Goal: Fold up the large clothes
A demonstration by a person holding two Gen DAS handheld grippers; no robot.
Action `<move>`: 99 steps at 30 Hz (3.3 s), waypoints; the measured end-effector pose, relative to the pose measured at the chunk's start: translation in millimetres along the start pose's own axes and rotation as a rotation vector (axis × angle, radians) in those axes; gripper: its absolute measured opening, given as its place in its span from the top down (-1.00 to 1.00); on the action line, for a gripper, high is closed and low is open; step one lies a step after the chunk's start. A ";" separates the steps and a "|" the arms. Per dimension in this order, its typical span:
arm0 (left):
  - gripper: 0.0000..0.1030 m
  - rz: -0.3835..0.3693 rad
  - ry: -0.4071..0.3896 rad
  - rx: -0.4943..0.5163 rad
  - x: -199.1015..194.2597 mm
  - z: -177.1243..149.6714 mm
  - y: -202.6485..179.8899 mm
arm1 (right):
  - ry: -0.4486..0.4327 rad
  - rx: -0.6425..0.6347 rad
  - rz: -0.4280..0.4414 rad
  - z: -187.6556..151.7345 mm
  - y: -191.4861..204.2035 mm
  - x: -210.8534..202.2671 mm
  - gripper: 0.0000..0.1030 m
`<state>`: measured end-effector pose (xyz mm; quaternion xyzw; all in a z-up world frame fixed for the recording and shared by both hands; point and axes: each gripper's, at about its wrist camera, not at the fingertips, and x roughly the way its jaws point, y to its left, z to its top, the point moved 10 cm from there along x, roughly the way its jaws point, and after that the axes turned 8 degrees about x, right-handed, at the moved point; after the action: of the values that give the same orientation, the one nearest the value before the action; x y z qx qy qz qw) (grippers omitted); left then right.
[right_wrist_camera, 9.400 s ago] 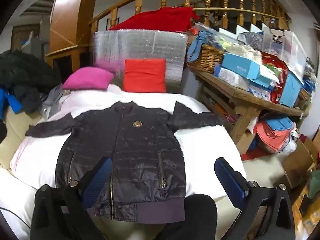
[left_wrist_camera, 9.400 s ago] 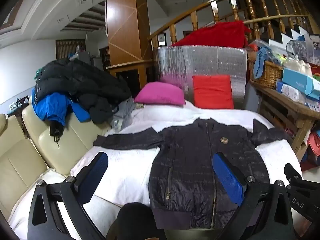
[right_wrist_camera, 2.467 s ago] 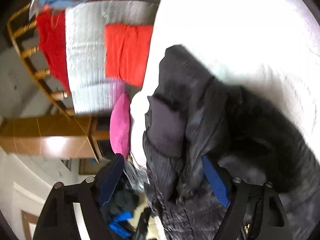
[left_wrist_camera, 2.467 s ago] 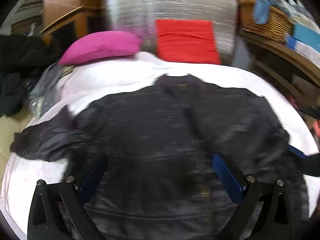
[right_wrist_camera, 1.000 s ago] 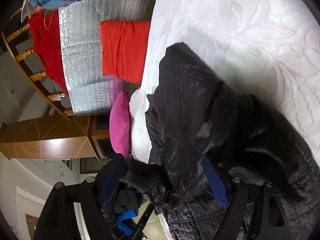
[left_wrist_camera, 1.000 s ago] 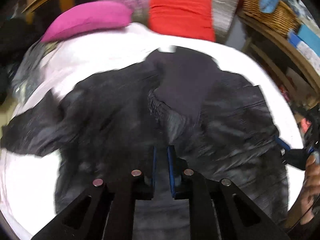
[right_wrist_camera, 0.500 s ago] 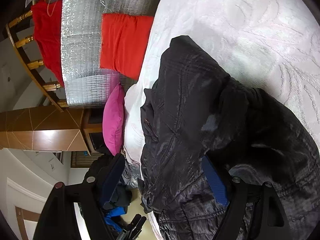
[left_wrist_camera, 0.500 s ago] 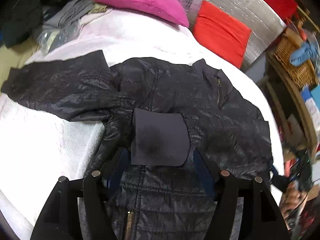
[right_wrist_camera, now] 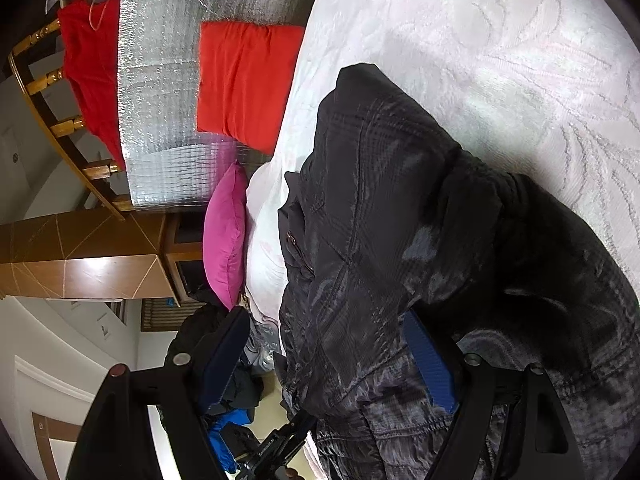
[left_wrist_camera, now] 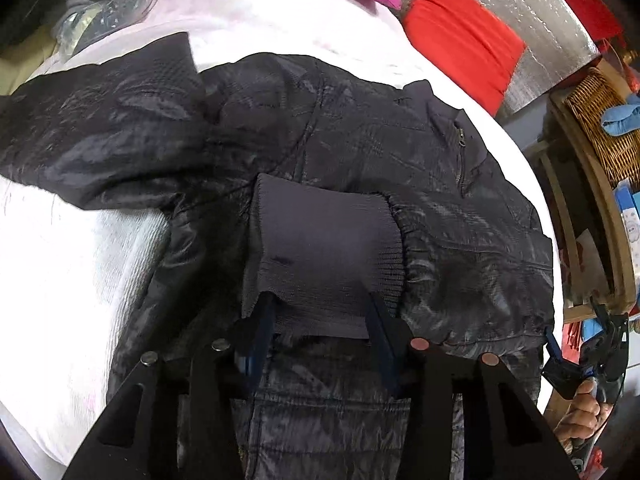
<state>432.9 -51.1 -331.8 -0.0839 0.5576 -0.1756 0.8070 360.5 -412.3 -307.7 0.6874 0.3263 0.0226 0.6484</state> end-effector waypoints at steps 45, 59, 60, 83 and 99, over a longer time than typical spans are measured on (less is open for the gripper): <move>0.76 0.023 -0.036 0.055 13.5 15.8 -7.8 | -0.061 -0.184 -0.185 10.6 2.1 10.2 -0.45; 0.65 0.006 -0.050 0.080 27.1 28.1 -14.2 | -0.019 -0.222 -0.298 2.2 -9.6 35.5 -0.45; 0.79 0.026 -0.055 0.098 26.9 28.8 -15.6 | -0.018 -0.225 -0.302 1.7 -10.0 35.7 -0.45; -0.16 0.118 0.008 0.130 20.8 17.8 -13.2 | -0.054 -0.232 -0.194 1.4 13.8 28.7 -0.42; 0.93 0.088 -0.113 0.166 28.0 49.5 -38.3 | -0.045 -0.223 -0.230 2.9 4.7 33.8 -0.42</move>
<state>480.5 -100.0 -325.5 -0.0020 0.4978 -0.1803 0.8484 390.4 -398.4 -317.2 0.5695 0.3836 -0.0312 0.7263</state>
